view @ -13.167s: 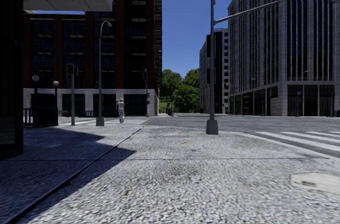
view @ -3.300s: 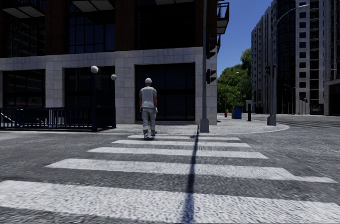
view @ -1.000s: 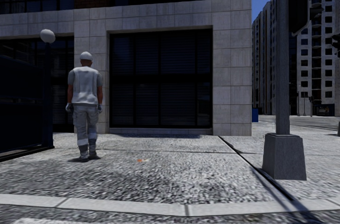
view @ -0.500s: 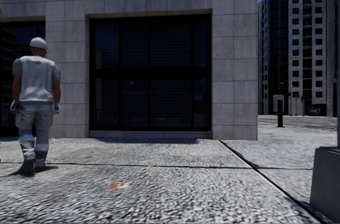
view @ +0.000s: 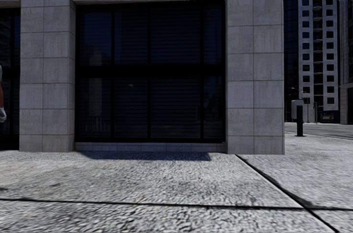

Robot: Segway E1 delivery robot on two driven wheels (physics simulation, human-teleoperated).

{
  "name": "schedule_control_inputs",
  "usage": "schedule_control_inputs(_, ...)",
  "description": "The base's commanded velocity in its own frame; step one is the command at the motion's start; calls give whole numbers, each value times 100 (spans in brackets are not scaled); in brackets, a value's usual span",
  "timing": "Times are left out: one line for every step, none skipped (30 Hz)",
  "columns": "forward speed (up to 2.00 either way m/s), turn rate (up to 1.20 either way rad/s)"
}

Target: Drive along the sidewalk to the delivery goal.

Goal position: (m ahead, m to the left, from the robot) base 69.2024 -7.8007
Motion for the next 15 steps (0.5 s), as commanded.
schedule_control_inputs(135,0)
schedule_control_inputs(134,0)
schedule_control_inputs(134,0)
schedule_control_inputs(133,0)
schedule_control_inputs(133,0)
schedule_control_inputs(133,0)
schedule_control_inputs(133,0)
schedule_control_inputs(133,0)
schedule_control_inputs(133,0)
schedule_control_inputs(133,0)
schedule_control_inputs(133,0)
schedule_control_inputs(133,0)
schedule_control_inputs(131,-45)
schedule_control_inputs(131,-45)
schedule_control_inputs(131,-62)
